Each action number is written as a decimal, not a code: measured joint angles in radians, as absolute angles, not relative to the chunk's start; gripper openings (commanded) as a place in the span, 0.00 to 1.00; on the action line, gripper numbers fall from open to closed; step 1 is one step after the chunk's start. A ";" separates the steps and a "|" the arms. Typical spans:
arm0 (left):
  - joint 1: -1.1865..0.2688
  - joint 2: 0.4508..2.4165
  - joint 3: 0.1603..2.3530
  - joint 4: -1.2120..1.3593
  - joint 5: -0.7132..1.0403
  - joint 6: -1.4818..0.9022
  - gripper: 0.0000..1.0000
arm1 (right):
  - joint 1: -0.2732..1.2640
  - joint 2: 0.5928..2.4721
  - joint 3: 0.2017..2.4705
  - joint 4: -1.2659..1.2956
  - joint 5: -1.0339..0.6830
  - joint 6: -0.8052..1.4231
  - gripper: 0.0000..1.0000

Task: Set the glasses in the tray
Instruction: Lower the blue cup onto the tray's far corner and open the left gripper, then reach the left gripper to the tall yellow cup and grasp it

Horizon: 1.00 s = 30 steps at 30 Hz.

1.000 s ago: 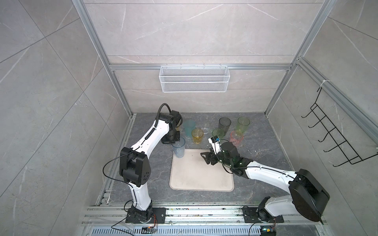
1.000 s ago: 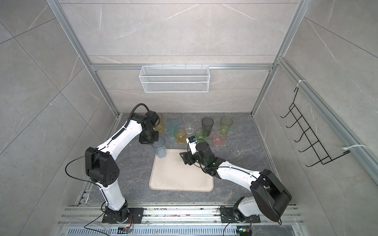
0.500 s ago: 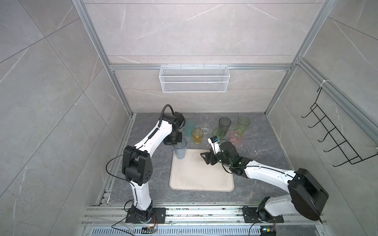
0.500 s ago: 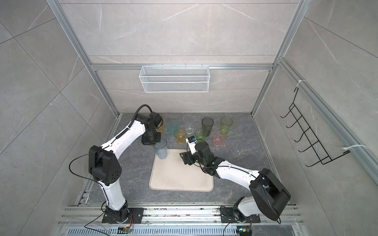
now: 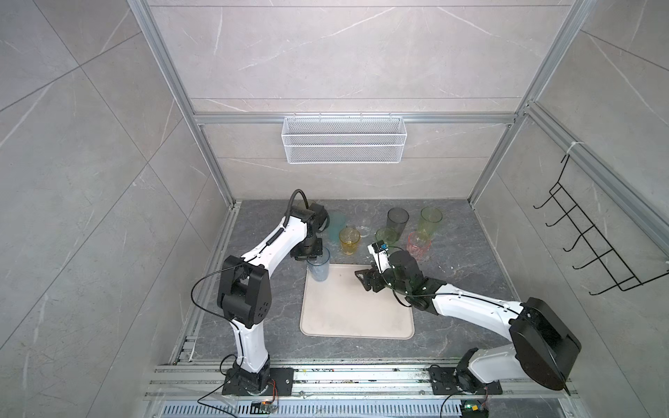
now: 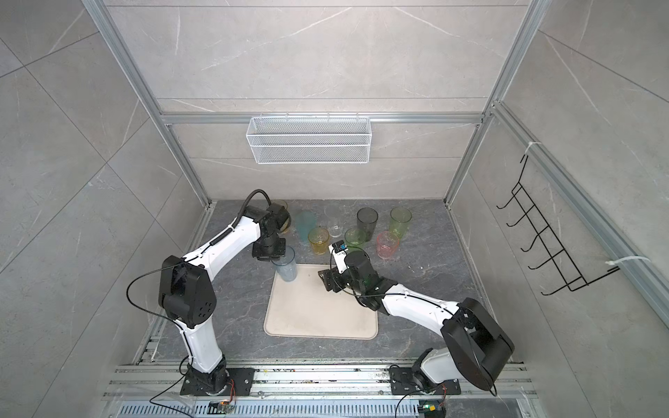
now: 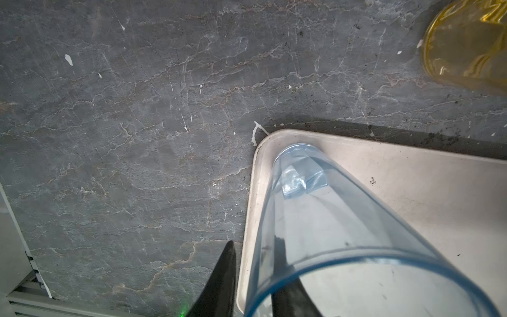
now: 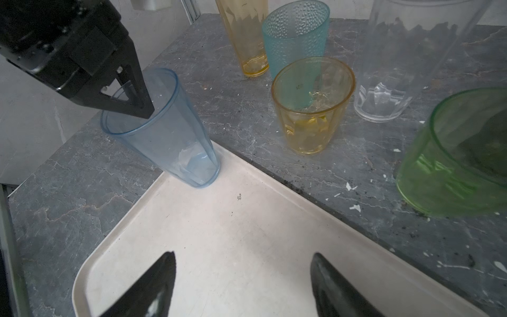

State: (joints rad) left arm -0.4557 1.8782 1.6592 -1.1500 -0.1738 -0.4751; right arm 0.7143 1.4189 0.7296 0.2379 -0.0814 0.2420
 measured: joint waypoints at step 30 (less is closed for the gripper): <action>-0.297 1.753 1.805 -1.026 -0.146 -0.478 0.61 | 0.725 1.419 0.735 0.236 -0.070 0.242 0.79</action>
State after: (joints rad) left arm -0.2974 1.7535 1.8050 -1.0256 -0.1459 -0.4782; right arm 0.7246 1.4189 0.7353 0.2356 -0.0704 0.2420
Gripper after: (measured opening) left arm 0.605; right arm 0.790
